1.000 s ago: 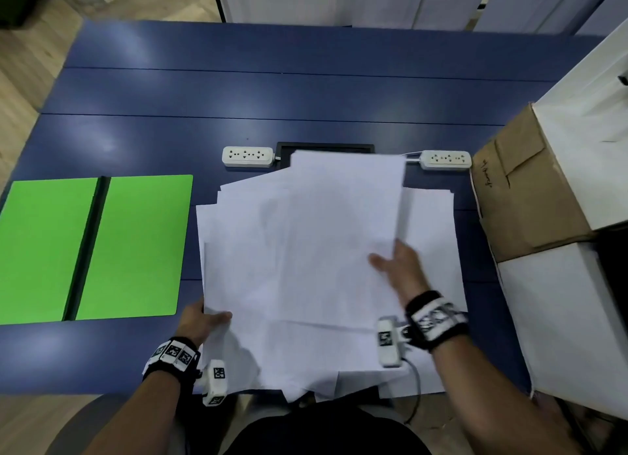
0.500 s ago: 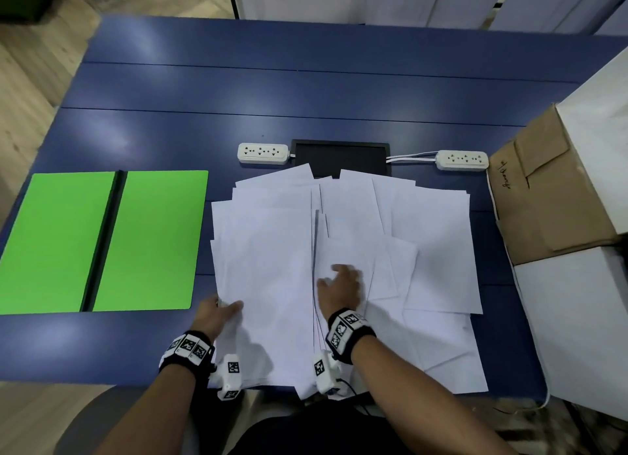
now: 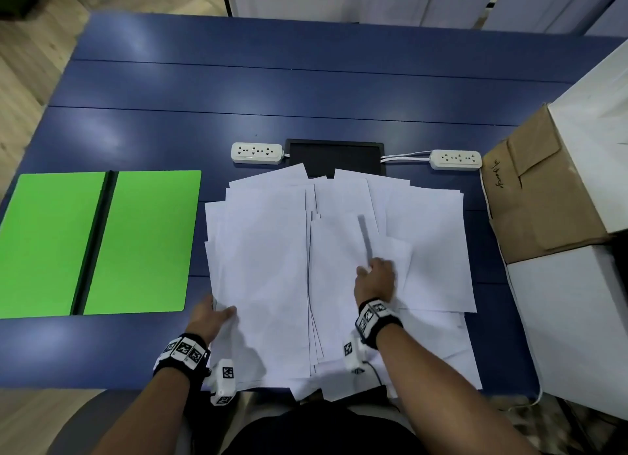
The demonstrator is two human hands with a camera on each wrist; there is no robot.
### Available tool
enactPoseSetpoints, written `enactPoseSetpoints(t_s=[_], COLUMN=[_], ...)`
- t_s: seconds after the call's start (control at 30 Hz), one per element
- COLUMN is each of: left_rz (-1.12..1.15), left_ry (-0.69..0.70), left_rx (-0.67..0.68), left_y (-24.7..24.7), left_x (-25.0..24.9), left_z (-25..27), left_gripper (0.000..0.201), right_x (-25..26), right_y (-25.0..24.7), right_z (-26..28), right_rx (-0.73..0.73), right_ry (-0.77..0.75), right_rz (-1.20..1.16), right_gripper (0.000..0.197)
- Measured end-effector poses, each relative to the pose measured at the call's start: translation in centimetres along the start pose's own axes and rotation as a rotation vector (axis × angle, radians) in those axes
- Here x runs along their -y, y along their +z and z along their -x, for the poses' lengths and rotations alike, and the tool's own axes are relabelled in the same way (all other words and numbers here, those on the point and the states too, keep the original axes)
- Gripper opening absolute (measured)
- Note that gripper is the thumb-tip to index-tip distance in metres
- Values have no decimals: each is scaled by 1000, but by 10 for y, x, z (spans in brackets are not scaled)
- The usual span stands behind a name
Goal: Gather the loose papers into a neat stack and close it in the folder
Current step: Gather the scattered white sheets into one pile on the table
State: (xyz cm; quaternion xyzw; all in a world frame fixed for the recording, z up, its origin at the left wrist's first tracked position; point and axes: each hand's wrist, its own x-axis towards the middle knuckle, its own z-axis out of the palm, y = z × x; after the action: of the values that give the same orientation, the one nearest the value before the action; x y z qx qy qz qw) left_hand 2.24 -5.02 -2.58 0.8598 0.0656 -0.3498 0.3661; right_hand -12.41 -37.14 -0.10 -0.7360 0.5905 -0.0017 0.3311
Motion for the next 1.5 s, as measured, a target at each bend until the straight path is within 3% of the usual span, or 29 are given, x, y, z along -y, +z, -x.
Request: enactPoseSetpoints(t_s=[0.1, 0.27, 0.47, 0.63, 0.8, 1.03, 1.3, 1.5], left_rz=[49, 79, 76, 91, 86, 67, 32, 41], left_ry=[-3, -15, -3, -10, -2, -7, 26, -1], left_rx=[5, 26, 21, 21, 29, 19, 12, 0], left_y=[2, 1, 3, 3, 2, 4, 12, 6], left_x=[-2, 3, 1, 3, 6, 3, -11, -10], left_z=[4, -3, -3, -5, -8, -7, 1, 2], left_gripper=[29, 35, 32, 30, 26, 26, 19, 17], right_x=[2, 7, -1, -36, -70, -60, -76, -68], right_y=[-9, -11, -25, -60, -49, -30, -58, -42], right_z=[-29, -38, -35, -34, -6, 11, -33, -35], right_rx=[43, 75, 140, 194, 268, 192, 0, 109], right_ry=[111, 118, 64, -2, -21, 88, 268, 294], right_rz=[128, 4, -116, 4, 32, 30, -159, -136], right_gripper=[35, 48, 35, 33, 35, 34, 34, 42])
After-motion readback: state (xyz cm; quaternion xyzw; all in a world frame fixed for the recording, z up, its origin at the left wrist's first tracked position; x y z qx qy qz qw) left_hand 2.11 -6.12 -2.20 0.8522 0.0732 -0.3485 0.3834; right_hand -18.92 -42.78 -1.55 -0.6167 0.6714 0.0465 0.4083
